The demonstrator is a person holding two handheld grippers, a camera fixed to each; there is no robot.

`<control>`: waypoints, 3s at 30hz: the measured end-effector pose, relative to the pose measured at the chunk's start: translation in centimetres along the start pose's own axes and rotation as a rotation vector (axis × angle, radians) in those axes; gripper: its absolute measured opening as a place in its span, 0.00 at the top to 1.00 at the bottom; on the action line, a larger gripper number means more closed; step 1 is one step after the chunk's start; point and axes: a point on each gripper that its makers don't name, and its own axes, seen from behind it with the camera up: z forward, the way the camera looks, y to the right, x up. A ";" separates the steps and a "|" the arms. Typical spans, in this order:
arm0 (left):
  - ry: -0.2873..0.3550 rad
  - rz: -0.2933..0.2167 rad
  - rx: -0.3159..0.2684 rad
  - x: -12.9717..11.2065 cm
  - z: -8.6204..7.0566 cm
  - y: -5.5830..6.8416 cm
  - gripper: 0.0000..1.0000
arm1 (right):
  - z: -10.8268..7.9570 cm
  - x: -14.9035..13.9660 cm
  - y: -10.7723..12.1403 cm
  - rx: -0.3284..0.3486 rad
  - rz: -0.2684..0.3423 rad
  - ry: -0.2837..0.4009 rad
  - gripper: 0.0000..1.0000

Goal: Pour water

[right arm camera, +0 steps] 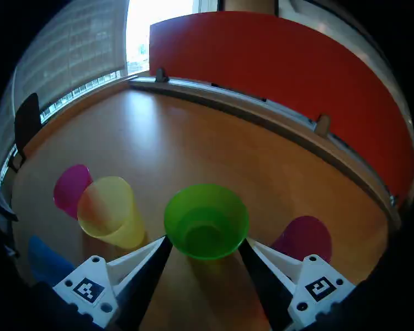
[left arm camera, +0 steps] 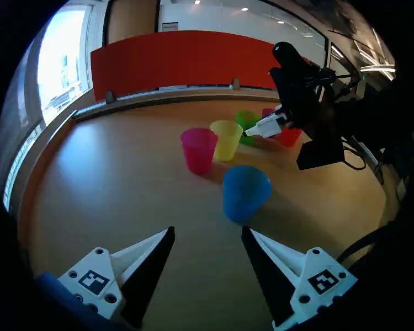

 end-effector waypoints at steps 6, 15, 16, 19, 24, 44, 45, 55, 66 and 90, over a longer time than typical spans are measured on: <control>0.007 0.002 0.000 0.2 -0.1 0.1 0.10 | -0.6 -0.4 -0.3 0.004 0.017 0.005 0.09; 0.021 0.003 0.002 0.6 -0.4 0.0 0.10 | -2.5 -1.8 -0.7 0.006 0.043 0.005 0.09; 0.022 0.002 0.004 0.7 -0.4 -0.1 0.10 | -2.7 -2.0 -0.8 0.007 0.046 0.005 0.09; 0.029 -0.002 0.010 0.8 -0.5 -0.4 0.10 | -3.7 -2.6 -1.1 0.006 0.058 0.008 0.09; 0.043 -0.010 0.017 1.3 -0.8 -0.9 0.10 | -5.6 -3.5 -1.5 -0.001 0.079 0.020 0.09; 0.095 -0.022 0.066 2.7 -1.9 -3.5 0.11 | -16.0 -6.7 -3.0 -0.069 0.181 0.101 0.09; 0.097 -0.022 0.067 2.7 -2.0 -3.6 0.10 | -16.4 -6.9 -3.1 -0.074 0.188 0.105 0.09; 0.119 -0.009 0.076 3.3 -2.7 -4.3 0.11 | -21.1 -8.6 -4.3 -0.115 0.229 0.166 0.09; 0.150 -0.013 0.098 4.4 -3.0 -5.1 0.10 | -24.4 -9.3 -3.6 -0.186 0.246 0.227 0.09; 0.294 -0.036 0.178 9.8 -4.1 -8.8 0.10 | -29.7 -5.2 2.0 -0.421 0.301 0.485 0.08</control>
